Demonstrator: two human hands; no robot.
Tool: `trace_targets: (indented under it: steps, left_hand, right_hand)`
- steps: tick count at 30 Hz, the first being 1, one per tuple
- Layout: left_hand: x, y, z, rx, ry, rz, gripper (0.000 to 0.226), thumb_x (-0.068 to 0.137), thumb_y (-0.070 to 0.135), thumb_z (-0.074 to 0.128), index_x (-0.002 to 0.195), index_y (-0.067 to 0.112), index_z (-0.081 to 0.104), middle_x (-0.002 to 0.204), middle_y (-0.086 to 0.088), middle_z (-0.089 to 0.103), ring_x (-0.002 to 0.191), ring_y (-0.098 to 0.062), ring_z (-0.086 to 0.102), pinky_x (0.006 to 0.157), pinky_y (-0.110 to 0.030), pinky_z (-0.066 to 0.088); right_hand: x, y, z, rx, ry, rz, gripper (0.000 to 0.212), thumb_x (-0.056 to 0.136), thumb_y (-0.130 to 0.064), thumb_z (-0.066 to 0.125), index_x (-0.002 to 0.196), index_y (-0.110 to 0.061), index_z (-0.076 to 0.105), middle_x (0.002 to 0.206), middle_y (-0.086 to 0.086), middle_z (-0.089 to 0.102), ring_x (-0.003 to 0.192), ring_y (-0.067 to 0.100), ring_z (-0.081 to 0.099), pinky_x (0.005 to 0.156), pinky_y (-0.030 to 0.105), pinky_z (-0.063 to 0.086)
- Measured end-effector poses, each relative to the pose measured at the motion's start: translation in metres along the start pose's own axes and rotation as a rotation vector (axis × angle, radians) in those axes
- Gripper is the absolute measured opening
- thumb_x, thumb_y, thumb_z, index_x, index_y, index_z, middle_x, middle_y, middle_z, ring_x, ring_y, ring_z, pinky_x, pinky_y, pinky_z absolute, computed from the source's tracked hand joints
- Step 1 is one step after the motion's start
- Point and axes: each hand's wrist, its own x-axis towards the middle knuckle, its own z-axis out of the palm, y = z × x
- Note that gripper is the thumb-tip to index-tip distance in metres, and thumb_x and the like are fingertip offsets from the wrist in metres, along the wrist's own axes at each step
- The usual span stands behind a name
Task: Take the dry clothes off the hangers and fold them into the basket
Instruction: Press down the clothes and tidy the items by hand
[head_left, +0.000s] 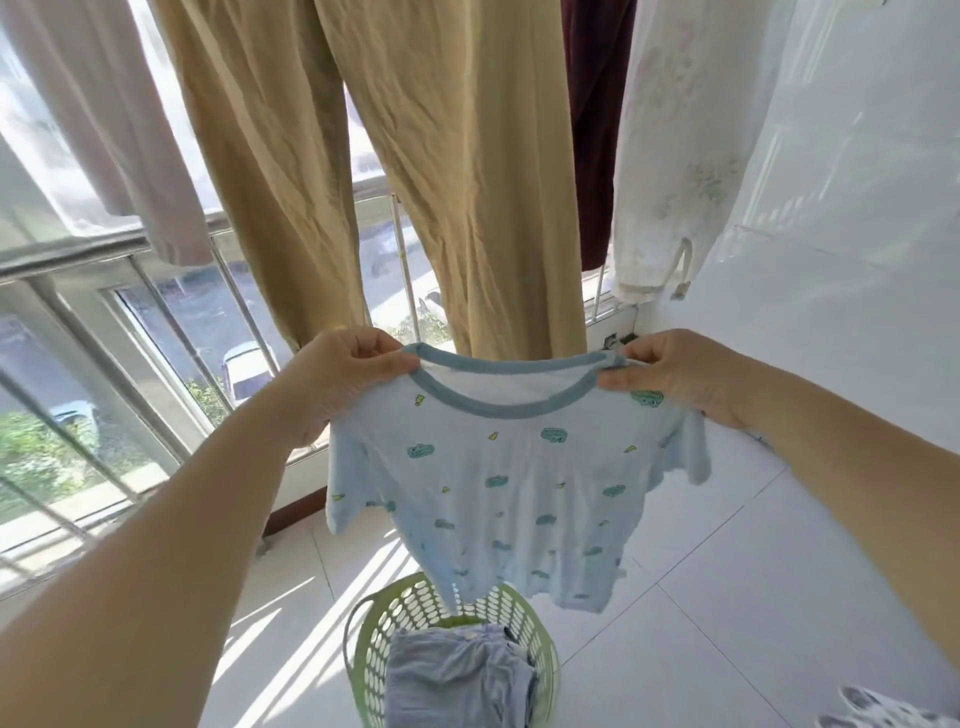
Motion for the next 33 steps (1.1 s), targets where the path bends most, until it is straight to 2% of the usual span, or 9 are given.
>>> trace_targets:
  steps: [4,8,12,14,20,23,27,30,33]
  left_hand:
    - [-0.006,-0.025,0.009,-0.103,0.087,-0.098,0.015,0.084,0.025,0.067,0.072,0.017,0.062,0.077,-0.009,0.064,0.076,-0.028,0.06,0.086,-0.048,0.051]
    - [-0.014,-0.04,0.026,-0.219,0.121,-0.172,0.015,0.087,0.025,0.064,0.08,0.012,0.062,0.083,-0.014,0.062,0.078,-0.027,0.057,0.082,-0.044,0.05]
    - [-0.027,-0.046,0.042,-0.319,0.056,-0.206,0.011,0.091,0.018,0.057,0.084,0.01,0.058,0.07,-0.01,0.056,0.049,-0.015,0.05,0.045,-0.019,0.042]
    - [-0.034,-0.048,0.044,-0.368,0.029,-0.212,0.008,0.093,0.015,0.054,0.091,0.008,0.053,0.062,-0.005,0.055,0.037,-0.01,0.05,0.038,-0.017,0.042]
    - [-0.048,-0.06,0.029,-0.522,-0.002,-0.28,0.028,0.098,0.028,0.043,0.093,0.003,0.054,0.078,-0.012,0.061,0.056,-0.024,0.068,0.057,-0.031,0.059]
    - [-0.052,-0.062,0.019,-0.611,0.006,-0.297,0.03,0.1,0.023,0.037,0.087,0.003,0.055,0.081,-0.014,0.062,0.059,-0.028,0.068,0.059,-0.035,0.059]
    - [-0.051,-0.073,0.006,-0.335,0.108,-0.218,0.007,0.092,0.001,0.049,0.095,0.006,0.053,0.094,-0.016,0.062,0.063,-0.027,0.069,0.053,-0.03,0.057]
    - [-0.043,-0.091,-0.007,0.255,0.206,-0.023,0.046,0.077,0.004,0.071,0.111,0.018,0.045,0.107,-0.006,0.043,0.088,-0.023,0.057,0.072,-0.031,0.052]
    - [-0.034,-0.1,-0.015,0.69,0.061,0.031,0.071,0.069,0.022,0.078,0.13,0.032,0.043,0.118,-0.004,0.03,0.114,-0.022,0.031,0.098,-0.036,0.032]
  right_hand:
    - [0.012,0.002,0.037,0.055,0.103,0.035,0.049,0.081,-0.048,0.065,0.082,0.002,0.062,0.079,0.015,0.064,0.073,0.027,0.062,0.074,0.037,0.049]
    - [0.016,-0.008,0.084,0.168,0.145,0.043,0.041,0.088,-0.042,0.059,0.085,-0.002,0.063,0.087,0.021,0.068,0.078,0.033,0.067,0.07,0.036,0.051]
    - [0.013,-0.021,0.134,0.149,0.08,-0.004,0.028,0.088,-0.036,0.061,0.091,-0.009,0.065,0.095,0.017,0.068,0.083,0.027,0.065,0.073,0.038,0.053]
    - [0.005,-0.03,0.155,0.157,0.02,-0.056,0.021,0.09,-0.032,0.059,0.093,-0.013,0.067,0.09,0.009,0.067,0.083,0.021,0.062,0.074,0.032,0.05]
    - [-0.003,-0.037,0.182,0.158,-0.157,-0.168,0.039,0.086,-0.046,0.058,0.094,-0.01,0.069,0.087,0.013,0.069,0.077,0.019,0.063,0.075,0.033,0.05]
    - [0.002,-0.038,0.187,0.154,-0.242,-0.169,0.03,0.079,-0.027,0.072,0.106,-0.013,0.068,0.096,0.007,0.072,0.093,0.022,0.068,0.09,0.037,0.053]
    - [0.01,-0.047,0.188,0.135,-0.253,-0.158,0.018,0.085,-0.012,0.065,0.103,-0.014,0.068,0.095,0.006,0.071,0.095,0.024,0.066,0.092,0.039,0.051]
    - [0.013,-0.053,0.187,0.103,-0.3,-0.162,0.015,0.087,-0.013,0.062,0.101,-0.015,0.068,0.093,0.002,0.069,0.096,0.022,0.065,0.091,0.034,0.052]
    - [0.017,-0.056,0.188,0.082,-0.356,-0.195,0.01,0.089,-0.016,0.061,0.093,-0.023,0.067,0.092,0.0,0.067,0.097,0.02,0.063,0.089,0.031,0.053]
